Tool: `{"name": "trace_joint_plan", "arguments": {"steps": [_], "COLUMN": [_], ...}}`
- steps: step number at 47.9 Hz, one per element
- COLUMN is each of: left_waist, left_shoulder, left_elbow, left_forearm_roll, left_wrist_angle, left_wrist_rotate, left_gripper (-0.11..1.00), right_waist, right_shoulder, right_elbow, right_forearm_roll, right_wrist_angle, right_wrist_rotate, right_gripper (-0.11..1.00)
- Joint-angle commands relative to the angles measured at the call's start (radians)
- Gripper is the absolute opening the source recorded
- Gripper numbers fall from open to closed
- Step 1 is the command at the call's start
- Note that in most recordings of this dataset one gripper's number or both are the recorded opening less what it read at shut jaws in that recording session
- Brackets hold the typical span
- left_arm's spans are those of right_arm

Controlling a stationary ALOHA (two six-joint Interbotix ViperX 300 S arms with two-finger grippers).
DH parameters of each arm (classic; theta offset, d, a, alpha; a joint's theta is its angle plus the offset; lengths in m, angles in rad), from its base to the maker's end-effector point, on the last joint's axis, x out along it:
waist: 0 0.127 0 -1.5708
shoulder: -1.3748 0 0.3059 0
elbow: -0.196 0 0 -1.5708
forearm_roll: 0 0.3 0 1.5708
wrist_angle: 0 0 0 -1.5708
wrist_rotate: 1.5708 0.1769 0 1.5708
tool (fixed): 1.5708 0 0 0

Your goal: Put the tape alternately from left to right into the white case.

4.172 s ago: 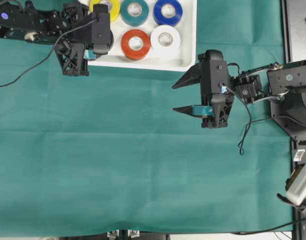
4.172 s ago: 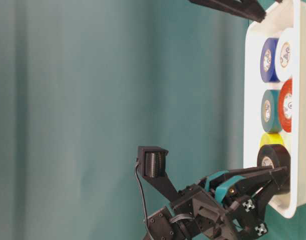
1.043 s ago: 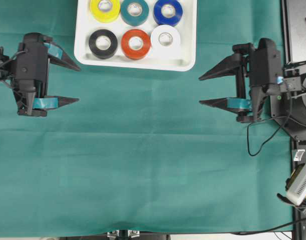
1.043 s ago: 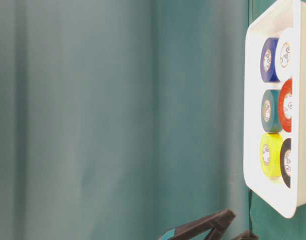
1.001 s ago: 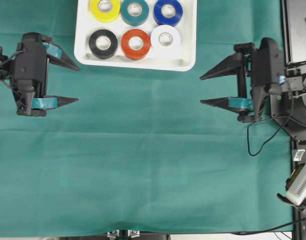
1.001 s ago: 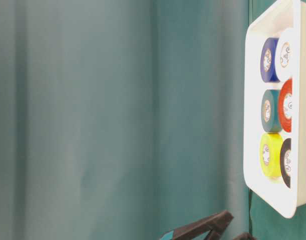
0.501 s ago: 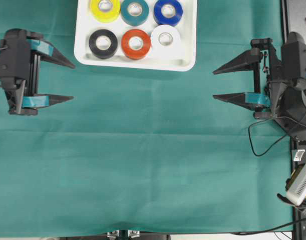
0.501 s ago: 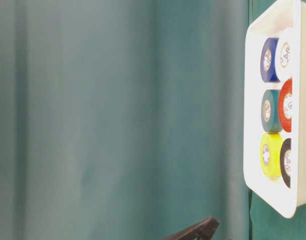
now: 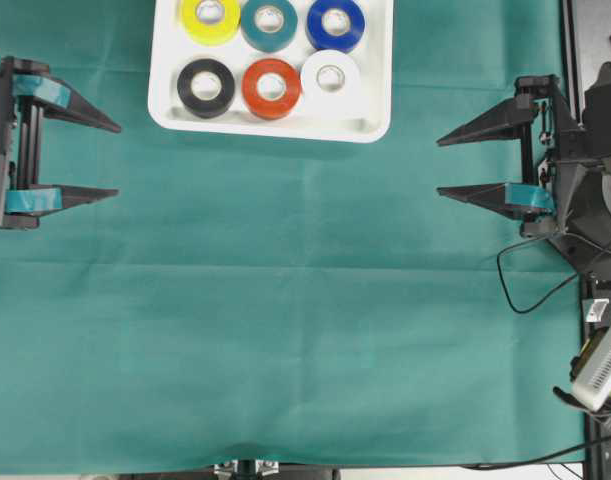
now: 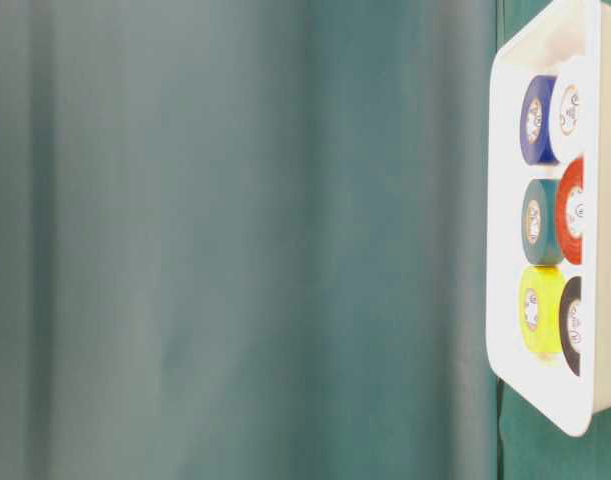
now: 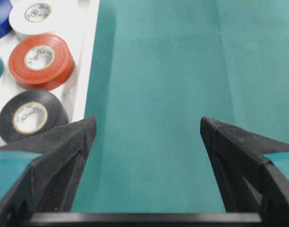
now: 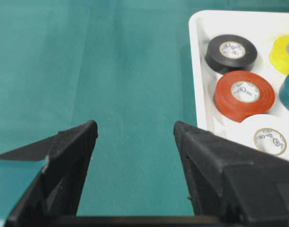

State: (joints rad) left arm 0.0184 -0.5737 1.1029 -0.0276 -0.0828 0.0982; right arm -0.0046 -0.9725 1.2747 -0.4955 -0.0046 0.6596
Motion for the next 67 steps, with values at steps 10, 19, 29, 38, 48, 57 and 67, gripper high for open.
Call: {"name": "trace_joint_plan", "arguments": {"steps": [10, 19, 29, 38, 48, 57, 67], "left_waist": [-0.002, -0.002, -0.002, -0.002, -0.002, -0.002, 0.011], "left_shoulder": [-0.071, -0.114, -0.166, -0.21, -0.267, -0.328, -0.383], "left_elbow": [0.037, 0.066, 0.103, 0.132, 0.164, 0.195, 0.225], "left_forearm_roll": [-0.002, -0.002, -0.002, -0.002, -0.002, -0.002, -0.002], "left_wrist_angle": [-0.018, -0.034, -0.035, -0.035, -0.035, -0.032, -0.023], "left_wrist_rotate": [-0.017, -0.017, -0.021, -0.021, -0.02, -0.021, -0.049], "left_gripper": [0.57, 0.57, 0.57, 0.57, 0.57, 0.57, 0.57], "right_waist": [-0.002, -0.011, -0.017, -0.017, -0.017, -0.017, -0.017], "right_shoulder": [-0.064, -0.086, -0.114, -0.132, -0.135, -0.137, -0.143], "right_elbow": [0.012, 0.035, 0.057, 0.069, 0.074, 0.08, 0.081], "right_forearm_roll": [0.0, 0.0, 0.0, 0.0, -0.002, -0.002, -0.002], "right_wrist_angle": [-0.003, -0.003, -0.002, -0.002, 0.006, 0.018, 0.018], "right_wrist_rotate": [0.0, 0.0, 0.0, 0.0, 0.0, 0.0, 0.0], "right_gripper": [0.76, 0.76, 0.76, 0.76, 0.76, 0.76, 0.76]}}
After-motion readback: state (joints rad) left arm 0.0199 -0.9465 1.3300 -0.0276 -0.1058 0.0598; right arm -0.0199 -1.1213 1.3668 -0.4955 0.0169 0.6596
